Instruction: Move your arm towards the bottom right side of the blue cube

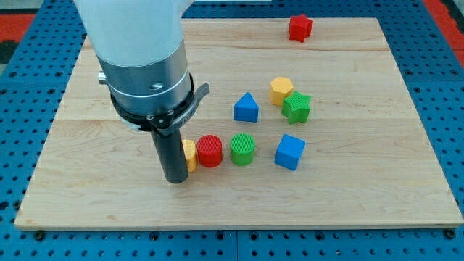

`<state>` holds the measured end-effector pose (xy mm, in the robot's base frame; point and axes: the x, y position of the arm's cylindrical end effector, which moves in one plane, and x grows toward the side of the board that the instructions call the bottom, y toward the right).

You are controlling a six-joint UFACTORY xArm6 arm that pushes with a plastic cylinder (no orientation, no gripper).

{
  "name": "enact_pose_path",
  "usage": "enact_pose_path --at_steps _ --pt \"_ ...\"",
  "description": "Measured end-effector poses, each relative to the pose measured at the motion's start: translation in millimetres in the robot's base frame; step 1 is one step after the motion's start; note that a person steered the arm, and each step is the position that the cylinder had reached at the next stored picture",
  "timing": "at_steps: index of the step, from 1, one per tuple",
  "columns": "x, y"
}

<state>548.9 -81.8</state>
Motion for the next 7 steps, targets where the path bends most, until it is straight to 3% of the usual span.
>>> enact_pose_path --at_steps 4,6,7 --pt "1 37" --pt "-9 16" --pt "9 77"
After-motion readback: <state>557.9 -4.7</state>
